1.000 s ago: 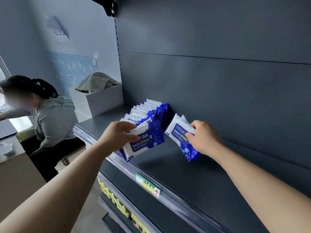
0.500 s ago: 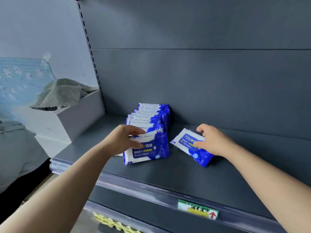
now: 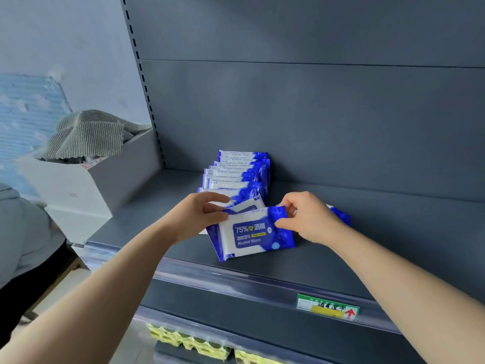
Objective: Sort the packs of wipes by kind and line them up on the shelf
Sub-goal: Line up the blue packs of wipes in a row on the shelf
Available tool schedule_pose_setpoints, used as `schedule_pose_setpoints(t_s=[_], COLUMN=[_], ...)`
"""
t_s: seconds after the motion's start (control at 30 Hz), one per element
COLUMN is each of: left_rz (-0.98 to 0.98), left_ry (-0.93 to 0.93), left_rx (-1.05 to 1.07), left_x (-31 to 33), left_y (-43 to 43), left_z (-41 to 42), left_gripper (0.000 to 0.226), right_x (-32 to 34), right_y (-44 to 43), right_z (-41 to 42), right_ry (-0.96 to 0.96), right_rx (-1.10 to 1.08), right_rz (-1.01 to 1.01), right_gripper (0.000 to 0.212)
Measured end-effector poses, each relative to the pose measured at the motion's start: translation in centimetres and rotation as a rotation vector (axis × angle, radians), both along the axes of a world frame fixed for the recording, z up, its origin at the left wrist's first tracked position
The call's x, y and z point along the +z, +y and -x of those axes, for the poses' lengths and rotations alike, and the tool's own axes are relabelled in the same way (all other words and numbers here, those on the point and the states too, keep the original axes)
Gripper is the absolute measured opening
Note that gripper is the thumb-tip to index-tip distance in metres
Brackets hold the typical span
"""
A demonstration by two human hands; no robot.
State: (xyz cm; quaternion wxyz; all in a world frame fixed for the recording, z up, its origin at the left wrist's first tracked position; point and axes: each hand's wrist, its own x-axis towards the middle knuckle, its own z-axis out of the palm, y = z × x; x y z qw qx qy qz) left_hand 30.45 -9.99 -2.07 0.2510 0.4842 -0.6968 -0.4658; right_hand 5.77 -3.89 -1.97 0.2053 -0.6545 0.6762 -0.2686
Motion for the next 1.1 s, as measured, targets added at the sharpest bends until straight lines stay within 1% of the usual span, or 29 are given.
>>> schedule_pose_setpoints(t_s=[0.1,0.17,0.3,0.4,0.5,0.57,0.6,0.63,0.7,0.77,0.87,0.97,1.03,1.1], left_rz=[0.027,0.021,0.034,0.102,0.134,0.108,0.086,0.041,-0.076,-0.148,-0.241,-0.357,-0.369,-0.340], left_ry=[0.004,-0.003,-0.138,-0.177,-0.187,-0.155,-0.102,-0.010,0.224,0.395,0.558,0.741,0.824,0.877], left_rx=[0.012,0.010,-0.017,-0.024,-0.076,-0.076,-0.058,-0.031,0.017,0.045,0.115,0.149,0.131,0.085], left_x=[-0.3,-0.1,0.2,0.2,0.1,0.2,0.2,0.2,0.2,0.2,-0.1,-0.3,-0.2,0.1], left_y=[0.1,0.2,0.3,0.2,-0.2,-0.4,-0.4,-0.5,-0.3,0.0,0.3,0.5,0.6,0.7], left_z=[-0.3,-0.1,1.0,1.9,2.4,2.3,2.2,2.0,1.6,1.4,1.4,1.1,0.7,0.5], left_gripper=[0.031,0.033,0.033,0.024,0.012,0.009,0.012,0.015,0.017,0.013,0.016,0.026,0.031,0.029], right_x=[0.1,0.1,0.8,1.3,1.5,1.8,2.0,2.1,2.3,2.4,2.6,2.5,2.2,2.1], right_y=[0.6,0.7,0.8,1.2,1.6,1.9,2.0,2.0,1.9,1.6,1.1,0.5,0.1,-0.3], right_z=[1.2,1.6,2.1,2.6,3.6,4.1,4.2,4.2,3.8,2.9,0.7,-2.1,-3.8,-5.3], right_ry=[0.010,0.013,-0.006,-0.024,-0.035,-0.038,-0.058,-0.107,-0.286,-0.482,-0.664,-0.811,-0.850,-0.864], right_rx=[0.010,0.003,-0.014,-0.040,-0.111,-0.155,-0.163,-0.167,-0.193,-0.224,-0.236,-0.228,-0.223,-0.215], right_rz=[-0.023,-0.033,-0.053,-0.041,-0.041,-0.025,-0.006,0.019,0.048,0.049,0.053,0.038,0.033,0.020], right_gripper=[0.025,0.023,0.017,0.017,0.025,0.039,0.045,0.049,0.050,0.048,0.043,0.035,0.028,0.024])
